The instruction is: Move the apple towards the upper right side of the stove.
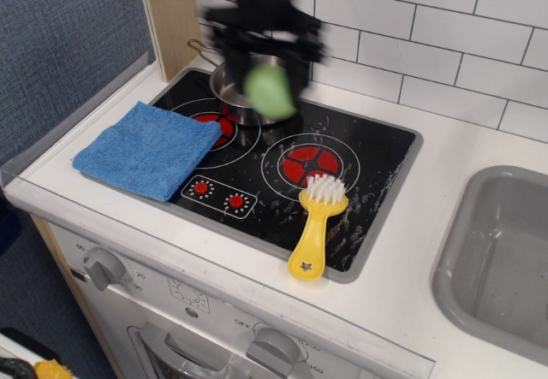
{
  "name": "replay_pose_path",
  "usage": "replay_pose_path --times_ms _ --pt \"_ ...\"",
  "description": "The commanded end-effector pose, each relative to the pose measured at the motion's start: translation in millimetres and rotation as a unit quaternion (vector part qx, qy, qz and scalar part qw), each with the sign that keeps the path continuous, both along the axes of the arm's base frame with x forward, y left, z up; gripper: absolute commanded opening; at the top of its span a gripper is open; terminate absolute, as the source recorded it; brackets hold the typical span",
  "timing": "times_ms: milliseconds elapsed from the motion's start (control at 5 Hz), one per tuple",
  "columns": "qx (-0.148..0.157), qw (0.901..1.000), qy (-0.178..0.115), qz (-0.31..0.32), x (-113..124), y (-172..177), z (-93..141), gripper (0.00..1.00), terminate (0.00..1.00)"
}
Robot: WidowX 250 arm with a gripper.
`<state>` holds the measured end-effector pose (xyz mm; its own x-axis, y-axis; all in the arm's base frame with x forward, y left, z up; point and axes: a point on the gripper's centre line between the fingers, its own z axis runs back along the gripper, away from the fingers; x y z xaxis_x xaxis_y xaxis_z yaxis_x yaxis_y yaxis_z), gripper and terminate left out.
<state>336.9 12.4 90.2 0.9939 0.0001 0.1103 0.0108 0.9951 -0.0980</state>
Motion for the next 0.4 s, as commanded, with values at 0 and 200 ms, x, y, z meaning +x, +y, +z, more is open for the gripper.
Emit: replay_pose_path --times_ms 0,200 --pt "0.006 0.9999 -0.011 -0.004 36 -62 -22 0.00 0.00" --pt "0.032 0.9994 -0.001 0.015 44 -62 -38 0.00 0.00"
